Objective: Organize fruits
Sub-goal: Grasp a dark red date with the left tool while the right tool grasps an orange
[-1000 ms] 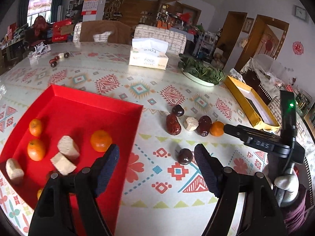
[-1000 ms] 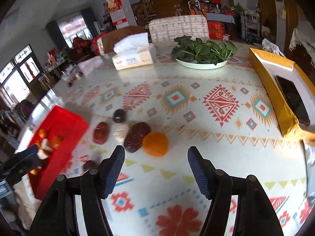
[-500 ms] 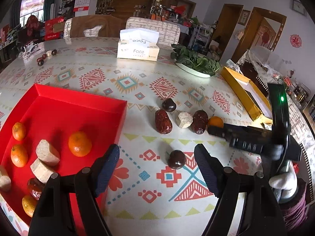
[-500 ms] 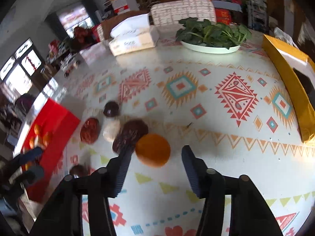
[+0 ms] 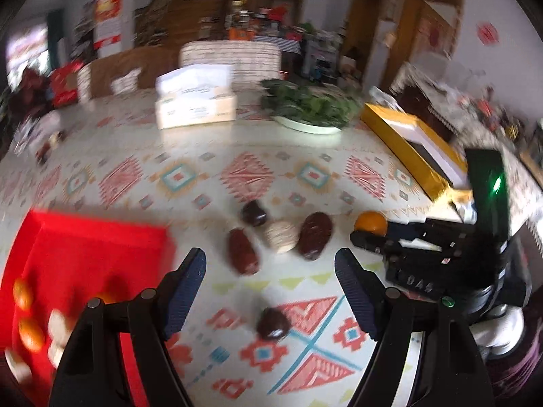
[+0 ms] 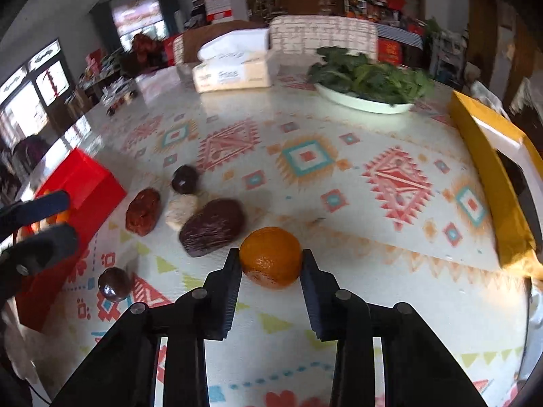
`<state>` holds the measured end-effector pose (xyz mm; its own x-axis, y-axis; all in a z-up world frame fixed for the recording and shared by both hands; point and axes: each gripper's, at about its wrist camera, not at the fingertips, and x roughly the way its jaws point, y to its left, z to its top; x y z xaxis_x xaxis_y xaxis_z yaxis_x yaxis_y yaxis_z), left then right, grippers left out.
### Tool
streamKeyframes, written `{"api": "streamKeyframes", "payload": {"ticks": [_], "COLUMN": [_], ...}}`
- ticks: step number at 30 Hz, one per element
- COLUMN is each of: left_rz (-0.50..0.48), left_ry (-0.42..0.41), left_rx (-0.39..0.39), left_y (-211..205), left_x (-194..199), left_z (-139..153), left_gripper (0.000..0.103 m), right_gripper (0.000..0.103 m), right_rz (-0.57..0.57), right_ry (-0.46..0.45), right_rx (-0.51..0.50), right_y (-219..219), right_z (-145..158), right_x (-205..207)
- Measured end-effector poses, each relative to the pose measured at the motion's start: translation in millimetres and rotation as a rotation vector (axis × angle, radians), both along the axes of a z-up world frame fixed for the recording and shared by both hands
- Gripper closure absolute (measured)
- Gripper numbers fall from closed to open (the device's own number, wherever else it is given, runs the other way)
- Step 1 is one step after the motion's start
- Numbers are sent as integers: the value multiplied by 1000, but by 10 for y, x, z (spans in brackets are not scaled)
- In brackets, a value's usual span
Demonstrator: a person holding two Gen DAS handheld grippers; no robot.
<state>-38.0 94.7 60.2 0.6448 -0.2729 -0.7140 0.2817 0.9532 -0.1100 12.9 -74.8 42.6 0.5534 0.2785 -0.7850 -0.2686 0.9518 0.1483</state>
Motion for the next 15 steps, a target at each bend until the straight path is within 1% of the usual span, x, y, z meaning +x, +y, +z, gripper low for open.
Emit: {"api": "streamKeyframes", "payload": {"ticks": [2,4,5,7,10,12,13,14,15], "left_rz": [-79,-182,-214,-250,-242,-230,-222,-225,-233], "left_ry": [-10,-7,-4,-2,23,46,39,43,55], "left_rx": [40,95,124,179,241,272,290,288,275], "left_y": [-241,-537,-645,-808,-878,-860,-851,-831,-825], "left_x": [67,154,200,311,524,591,591,580,569], "left_z": [-32,-122,-170,-252,-381,-464,-477,-473,-464], "left_gripper": [25,26,29,31,31,41,52,69,70], "right_gripper": [65,65,65,65,65,65,65,65,65], "right_rz": [-45,-76,-88,-105,-117,-118,-117,-116,-114], "right_ry": [-2,0,3,11,25,29,30,30,30], "right_rx": [31,65,87,113,146,161,164,167,171], "right_y": [-151,-279,-340,-424,-494,-519,-518,-513,-505], "right_z": [48,78,85,85,79,87,91,97,103], "right_x": [11,24,32,50,65,68,72,73,73]}}
